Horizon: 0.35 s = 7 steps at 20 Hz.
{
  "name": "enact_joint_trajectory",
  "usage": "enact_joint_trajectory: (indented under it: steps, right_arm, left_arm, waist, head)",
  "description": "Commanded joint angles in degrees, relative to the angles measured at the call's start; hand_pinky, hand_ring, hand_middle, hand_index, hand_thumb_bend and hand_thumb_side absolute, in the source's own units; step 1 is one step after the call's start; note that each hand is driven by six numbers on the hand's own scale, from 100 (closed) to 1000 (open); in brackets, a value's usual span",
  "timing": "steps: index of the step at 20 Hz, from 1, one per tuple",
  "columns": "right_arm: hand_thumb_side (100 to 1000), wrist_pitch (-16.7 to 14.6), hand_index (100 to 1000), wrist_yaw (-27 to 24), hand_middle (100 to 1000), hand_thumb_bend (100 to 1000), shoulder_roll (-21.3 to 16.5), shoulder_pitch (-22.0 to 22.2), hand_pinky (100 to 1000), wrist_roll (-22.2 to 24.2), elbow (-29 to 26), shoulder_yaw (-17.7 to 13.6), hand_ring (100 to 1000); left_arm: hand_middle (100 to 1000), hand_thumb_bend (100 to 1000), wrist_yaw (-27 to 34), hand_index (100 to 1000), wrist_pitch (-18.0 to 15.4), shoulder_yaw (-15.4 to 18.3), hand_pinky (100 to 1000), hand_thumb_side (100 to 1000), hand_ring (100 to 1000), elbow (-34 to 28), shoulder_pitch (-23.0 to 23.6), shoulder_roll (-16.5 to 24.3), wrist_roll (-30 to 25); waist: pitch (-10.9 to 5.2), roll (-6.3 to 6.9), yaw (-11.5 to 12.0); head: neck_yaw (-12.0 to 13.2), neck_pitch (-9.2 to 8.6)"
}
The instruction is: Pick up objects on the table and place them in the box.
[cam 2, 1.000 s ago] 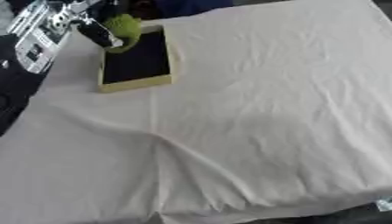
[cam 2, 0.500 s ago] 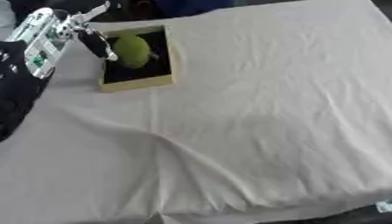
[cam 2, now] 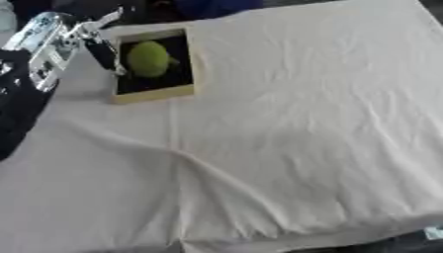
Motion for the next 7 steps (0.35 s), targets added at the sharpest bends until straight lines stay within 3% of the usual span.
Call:
enact_joint_trajectory:
  steps: [1, 2, 6, 7]
  right_arm:
    - [646, -0.31, 890, -0.19, 562, 100, -0.99, -0.36, 713, -0.02, -0.93, -0.52, 534]
    - [644, -0.42, 889, -0.31, 564, 100, -1.09, -0.53, 714, -0.13, -1.07, -0.5, 536]
    - [644, -0.76, 889, -0.64, 564, 100, -1.45, -0.91, 714, -0.56, -1.25, -0.39, 536]
    - [624, -0.8, 883, -0.67, 573, 100, -1.52, -0.97, 714, -0.57, -1.25, -0.39, 546]
  left_arm:
    - [810, 567, 0.68, 875, 1.71, 2.82, 821, 100, 885, -3.78, -2.72, 2.59, 1.99]
    - [784, 286, 1.48, 869, 1.85, 3.9, 802, 100, 877, -5.18, -3.24, 3.08, 2.85]
    - [784, 286, 4.88, 869, 0.64, 7.31, 802, 100, 877, -10.78, -2.54, 4.72, 6.31]
    - [763, 237, 5.74, 869, 1.0, 7.21, 800, 100, 869, -12.19, -2.0, 5.06, 7.18]
  waist:
    - [-0.99, -0.55, 0.16]
    - [-1.12, -0.6, 0.33]
    - [-1.12, -0.52, 0.54]
    - [-1.14, -0.53, 0.56]
  head:
    - [-0.49, 0.28]
    - [-0.84, 0.28]
    - [-1.32, 0.28]
    - [-1.45, 0.28]
